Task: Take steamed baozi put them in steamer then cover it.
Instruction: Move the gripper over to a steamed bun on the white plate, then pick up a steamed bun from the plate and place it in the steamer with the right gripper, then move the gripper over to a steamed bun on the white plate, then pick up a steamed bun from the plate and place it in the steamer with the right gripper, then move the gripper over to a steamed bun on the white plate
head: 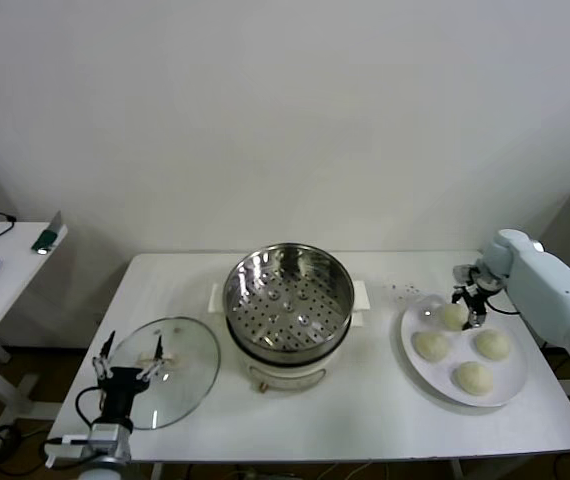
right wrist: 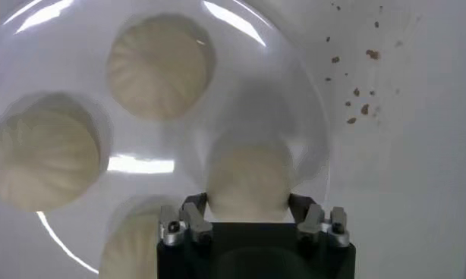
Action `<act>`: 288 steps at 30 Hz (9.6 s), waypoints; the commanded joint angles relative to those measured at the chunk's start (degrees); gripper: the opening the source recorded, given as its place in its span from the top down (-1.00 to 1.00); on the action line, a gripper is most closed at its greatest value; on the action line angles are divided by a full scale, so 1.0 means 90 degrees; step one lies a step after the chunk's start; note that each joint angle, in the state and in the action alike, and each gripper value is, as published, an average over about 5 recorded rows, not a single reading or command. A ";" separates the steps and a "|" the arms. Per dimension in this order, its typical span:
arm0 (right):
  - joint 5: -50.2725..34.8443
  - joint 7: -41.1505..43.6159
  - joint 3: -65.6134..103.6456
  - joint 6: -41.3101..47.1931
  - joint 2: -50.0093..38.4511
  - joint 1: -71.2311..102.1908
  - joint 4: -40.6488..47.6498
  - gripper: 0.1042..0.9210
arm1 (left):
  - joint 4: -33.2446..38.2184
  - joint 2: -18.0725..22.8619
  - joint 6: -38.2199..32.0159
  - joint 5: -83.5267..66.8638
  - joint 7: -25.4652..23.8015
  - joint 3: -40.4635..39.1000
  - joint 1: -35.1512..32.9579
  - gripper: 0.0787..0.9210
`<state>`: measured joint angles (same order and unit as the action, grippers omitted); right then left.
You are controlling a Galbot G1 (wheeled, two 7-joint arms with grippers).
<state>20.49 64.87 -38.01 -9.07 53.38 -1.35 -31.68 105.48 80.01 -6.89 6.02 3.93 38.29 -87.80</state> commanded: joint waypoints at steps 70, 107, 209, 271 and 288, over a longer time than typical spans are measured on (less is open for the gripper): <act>0.1802 -0.0150 -0.2536 -0.3139 0.3075 -0.1792 -0.2812 -0.57 | 0.0164 -0.0178 0.0062 -0.0300 -0.0031 -0.0096 -0.0318 -0.77; -0.6240 -0.0716 -0.5421 0.3356 -0.1688 -0.4672 -0.5454 -0.76 | -0.0067 -0.0319 -0.0357 -0.0344 -0.0139 -0.0116 -0.0395 -0.77; -0.7354 -0.0742 -0.4960 0.3504 0.2067 -0.4993 -0.3507 -0.47 | 0.0365 -0.0116 -0.0128 0.0153 0.0257 -0.0296 -0.0599 -0.77; -0.5827 -0.0511 -0.5823 0.3007 -0.1003 -0.5570 -0.6286 -0.76 | 0.0244 -0.0144 -0.0179 -0.0088 0.0274 -0.0190 -0.0646 -0.77; -0.2871 -0.0420 -0.3507 0.2666 -0.3204 -0.1406 -0.5690 -0.76 | 0.0226 -0.0131 -0.0091 -0.0149 0.0263 -0.0076 -0.0669 -0.77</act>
<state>-18.67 60.41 -82.30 16.45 35.63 -33.84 -84.85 107.55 78.57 -7.83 4.91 6.43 37.53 -93.80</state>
